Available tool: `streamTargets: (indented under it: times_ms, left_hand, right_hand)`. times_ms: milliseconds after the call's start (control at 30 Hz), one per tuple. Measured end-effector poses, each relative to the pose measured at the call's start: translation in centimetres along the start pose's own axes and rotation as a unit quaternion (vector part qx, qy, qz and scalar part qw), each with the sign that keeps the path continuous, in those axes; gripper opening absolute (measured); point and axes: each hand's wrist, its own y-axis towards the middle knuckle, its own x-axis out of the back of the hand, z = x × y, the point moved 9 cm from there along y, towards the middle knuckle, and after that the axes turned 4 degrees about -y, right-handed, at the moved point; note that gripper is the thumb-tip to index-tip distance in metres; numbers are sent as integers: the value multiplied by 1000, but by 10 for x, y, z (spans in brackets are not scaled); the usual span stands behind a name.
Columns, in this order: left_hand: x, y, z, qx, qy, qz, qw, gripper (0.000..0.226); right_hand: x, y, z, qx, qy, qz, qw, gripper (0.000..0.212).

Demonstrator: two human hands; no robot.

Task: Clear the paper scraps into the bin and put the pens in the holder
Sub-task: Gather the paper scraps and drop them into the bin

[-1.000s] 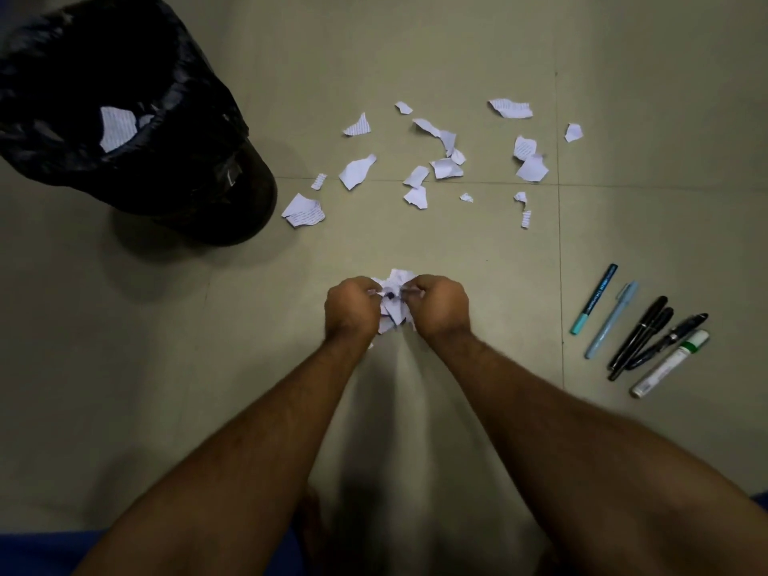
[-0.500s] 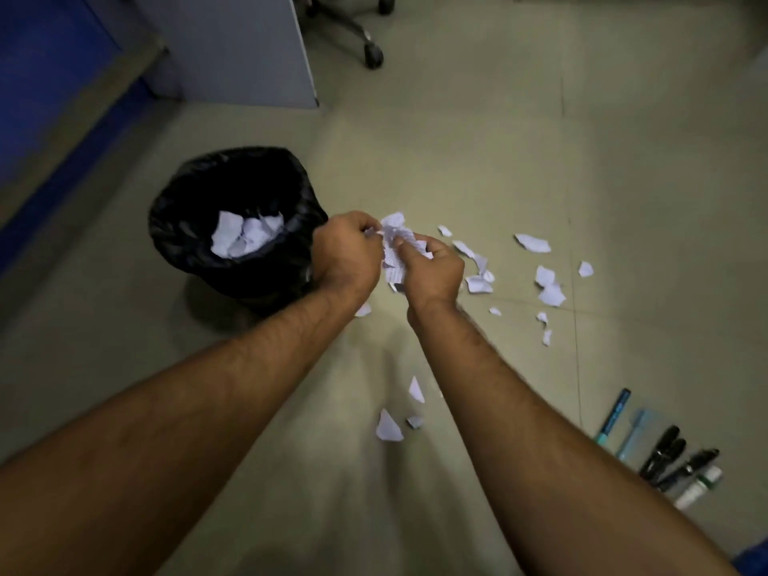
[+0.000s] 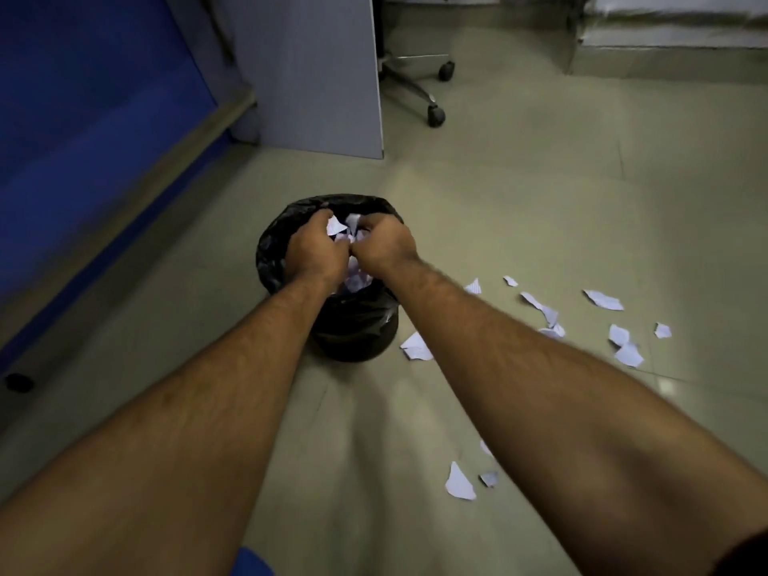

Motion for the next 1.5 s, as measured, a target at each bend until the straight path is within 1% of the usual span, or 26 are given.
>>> streamTargets:
  times_ms: [33, 100, 200, 300, 400, 433, 533, 600, 667, 767, 833, 933, 1067, 1167, 1233, 1300, 1367, 1400, 1433, 1467, 1500]
  left_hand:
    - [-2, 2, 4, -3, 7, 8, 1000, 35]
    - [-3, 1, 1, -8, 6, 5, 1000, 37]
    - [1, -5, -15, -21, 1, -16, 1000, 37]
    - [-1, -14, -26, -29, 0, -27, 999, 30]
    - [-5, -13, -20, -2, -13, -30, 999, 23]
    - [4, -13, -24, 6, -14, -50, 999, 22]
    - [10, -12, -18, 25, 10, -60, 998, 29]
    - [8, -13, -13, 27, 25, -48, 998, 32]
    - [8, -14, -9, 39, 29, -45, 998, 31]
    - [5, -15, -10, 44, 18, -38, 998, 29]
    - [1, -16, -18, 36, 19, -30, 999, 30]
    - [-8, -19, -34, 18, 2, -10, 1000, 29]
    - [-43, -37, -63, -28, -16, 52, 998, 22]
    - [-89, -62, -72, -42, 4, 130, 991, 21]
    - [-129, -87, -70, -46, 29, 197, 979, 22]
    - [-168, -119, -59, -43, 59, 261, 963, 28]
    - [-204, -156, -38, -52, 123, 329, 935, 40]
    - [-222, -178, -23, -61, 171, 370, 911, 49]
    - [-236, -199, -7, -73, 229, 411, 879, 59]
    - [-253, -226, 12, -84, 293, 446, 842, 69]
    - [-257, -242, 28, -100, 360, 460, 806, 78]
  right_hand:
    - [-6, 3, 2, 3, -9, 16, 1000, 25]
    - [-4, 3, 4, 4, -11, 16, 1000, 32]
    - [13, 1, -2, -21, 10, -24, 999, 40]
    - [21, 1, -14, -48, 51, -49, 996, 41]
    - [6, 7, -14, -45, 103, -29, 993, 43]
    - [7, 8, -5, -35, 115, -15, 993, 43]
    - [-5, 14, -4, -30, 159, 16, 987, 48]
    - [-5, 16, -8, -26, 191, 6, 981, 51]
    - [-4, 18, -12, -26, 221, -14, 975, 48]
    - [6, 16, -15, -31, 259, -53, 964, 29]
    - [17, 15, -19, -33, 265, -82, 960, 18]
    - [36, 9, -31, -37, 281, -114, 952, 7]
    - [68, -19, -78, -66, 278, -167, 944, 8]
    - [84, -47, -131, -100, 257, -179, 945, 12]
    - [91, -63, -170, -119, 237, -177, 948, 14]
    - [93, -79, -206, -133, 202, -161, 957, 15]
    - [87, -99, -242, -137, 115, -121, 976, 17]
    - [80, -111, -260, -133, 36, -88, 987, 21]
    - [71, -125, -277, -128, -62, -53, 988, 27]
    - [62, -143, -302, -130, -161, -22, 978, 37]
    - [54, -158, -315, -121, -233, -2, 965, 47]
